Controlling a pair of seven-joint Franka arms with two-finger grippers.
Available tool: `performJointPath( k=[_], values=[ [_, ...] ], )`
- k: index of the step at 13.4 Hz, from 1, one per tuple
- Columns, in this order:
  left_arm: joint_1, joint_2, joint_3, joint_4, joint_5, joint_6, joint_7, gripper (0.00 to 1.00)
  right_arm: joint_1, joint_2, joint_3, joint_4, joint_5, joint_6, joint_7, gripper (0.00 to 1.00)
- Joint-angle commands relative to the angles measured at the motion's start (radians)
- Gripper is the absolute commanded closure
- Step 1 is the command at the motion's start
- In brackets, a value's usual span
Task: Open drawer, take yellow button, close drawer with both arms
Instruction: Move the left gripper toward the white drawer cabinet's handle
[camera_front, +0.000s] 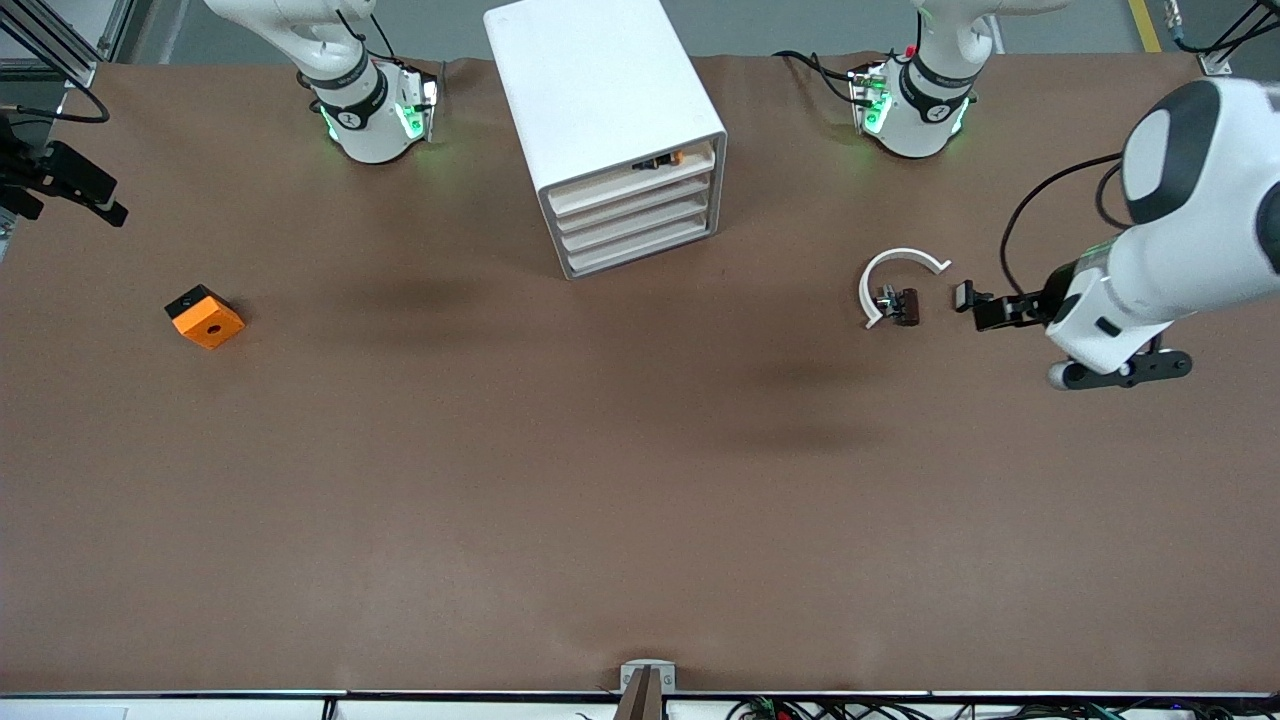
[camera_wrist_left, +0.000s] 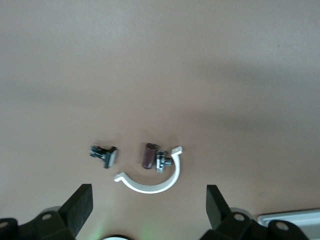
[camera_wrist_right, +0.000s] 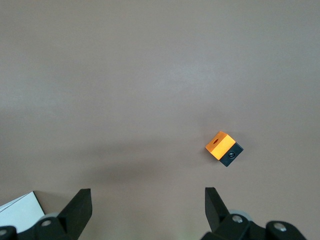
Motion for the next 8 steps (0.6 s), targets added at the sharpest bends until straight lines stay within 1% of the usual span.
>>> performJointPath(
  k=[1, 2, 6, 8],
  values=[
    [-0.003, 0.032, -0.050, 0.026, 0.011, 0.011, -0.193, 0.00, 0.003, -0.018, -0.003, -0.008, 0.007, 0.000, 0.000, 0.00],
    [-0.016, 0.038, -0.061, 0.027, 0.009, 0.018, -0.282, 0.00, 0.003, -0.018, -0.003, -0.008, 0.007, 0.000, 0.000, 0.00],
    [-0.111, 0.062, -0.061, 0.032, 0.021, 0.023, -0.698, 0.00, 0.003, -0.018, -0.003, -0.008, 0.008, 0.001, 0.000, 0.00],
    [-0.144, 0.089, -0.062, 0.047, 0.018, 0.022, -0.839, 0.00, 0.003, -0.018, -0.004, -0.008, 0.007, 0.001, 0.000, 0.00]
  ],
)
